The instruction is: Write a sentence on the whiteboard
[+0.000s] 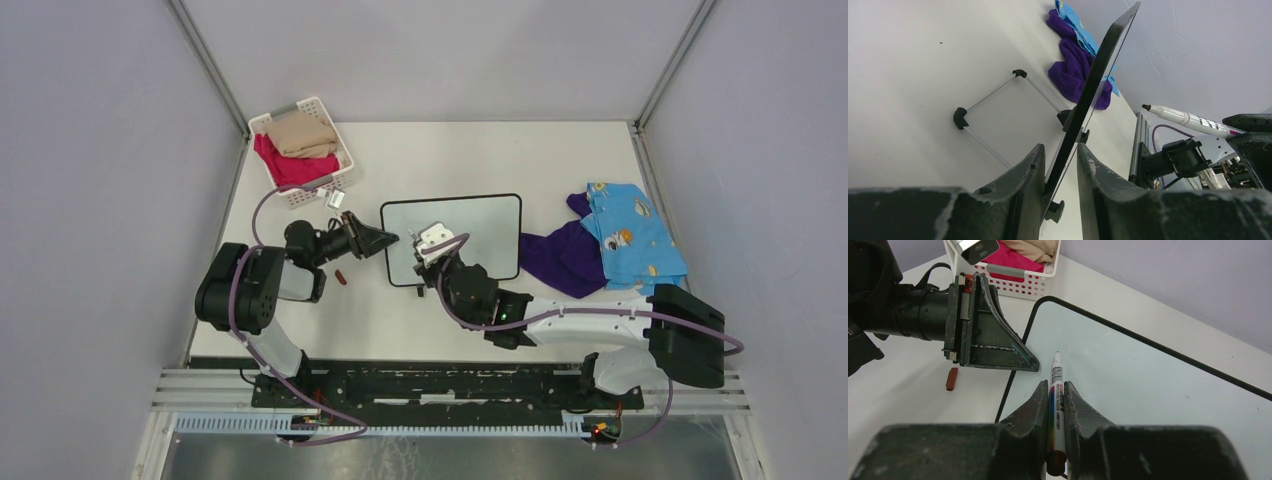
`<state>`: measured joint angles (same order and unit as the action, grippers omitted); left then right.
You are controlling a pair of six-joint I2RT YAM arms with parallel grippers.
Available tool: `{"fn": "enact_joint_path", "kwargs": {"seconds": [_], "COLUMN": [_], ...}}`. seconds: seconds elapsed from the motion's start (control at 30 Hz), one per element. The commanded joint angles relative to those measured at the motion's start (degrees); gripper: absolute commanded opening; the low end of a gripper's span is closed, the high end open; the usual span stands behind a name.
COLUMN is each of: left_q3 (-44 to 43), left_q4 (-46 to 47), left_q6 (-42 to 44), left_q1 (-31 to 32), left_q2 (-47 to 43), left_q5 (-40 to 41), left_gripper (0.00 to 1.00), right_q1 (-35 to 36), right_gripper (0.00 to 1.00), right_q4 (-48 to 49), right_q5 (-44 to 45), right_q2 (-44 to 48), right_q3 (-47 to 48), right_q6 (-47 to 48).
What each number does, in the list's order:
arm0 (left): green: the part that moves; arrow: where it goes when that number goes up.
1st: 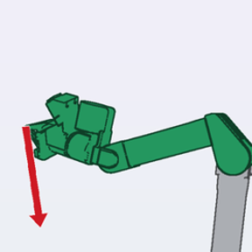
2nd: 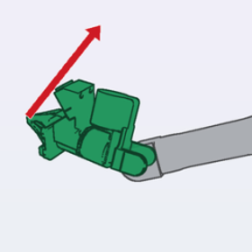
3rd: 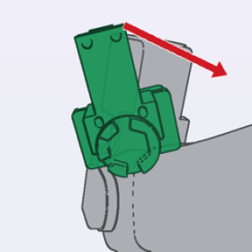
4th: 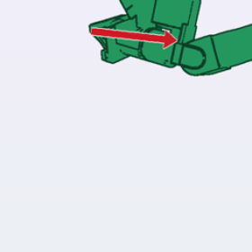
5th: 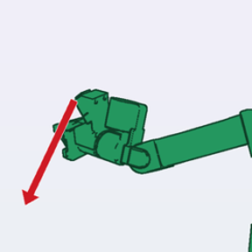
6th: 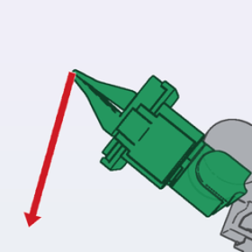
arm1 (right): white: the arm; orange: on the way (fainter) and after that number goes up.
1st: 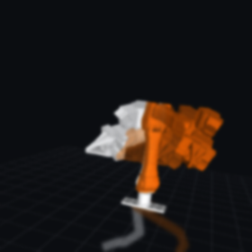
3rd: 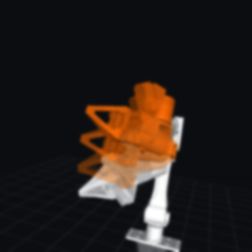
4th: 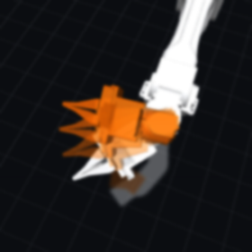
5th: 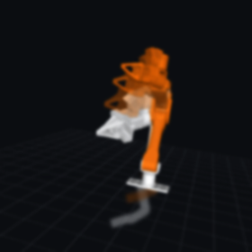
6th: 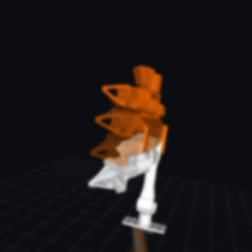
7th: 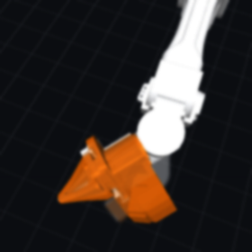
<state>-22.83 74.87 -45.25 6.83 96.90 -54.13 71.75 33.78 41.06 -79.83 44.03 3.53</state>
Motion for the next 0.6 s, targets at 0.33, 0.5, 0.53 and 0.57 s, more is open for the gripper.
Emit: {"fn": "enact_joint_path", "kwargs": {"seconds": [0.33,0.5,0.53,0.57], "left_q3": [-1.2,-1.3,-1.3,-1.4], "left_q4": [-3.1,-4.2,-4.4,-4.8], "left_q6": [3.6,4.2,4.4,4.5], "left_q1": [0.2,0.4,0.5,0.5], "left_q2": [-1.8,-2.2,-2.2,-2.3], "left_q5": [-0.7,-0.7,-0.7,-0.7], "left_gripper": [0.34,0.33,0.33,0.33], "right_q1": [-2.4,-3.2,-3.4,-3.5], "right_gripper": [0.0,0.0,0.0,0.0], "right_q4": [3.3,3.6,3.7,3.7], "right_q5": [-0.2,-0.6,-0.6,-0.8], "right_q2": [-3.0,-3.7,-3.7,-3.9], "right_q3": [4.2,4.2,4.1,4.0], "right_q6": [-1.3,-1.7,-1.8,-1.8]}}
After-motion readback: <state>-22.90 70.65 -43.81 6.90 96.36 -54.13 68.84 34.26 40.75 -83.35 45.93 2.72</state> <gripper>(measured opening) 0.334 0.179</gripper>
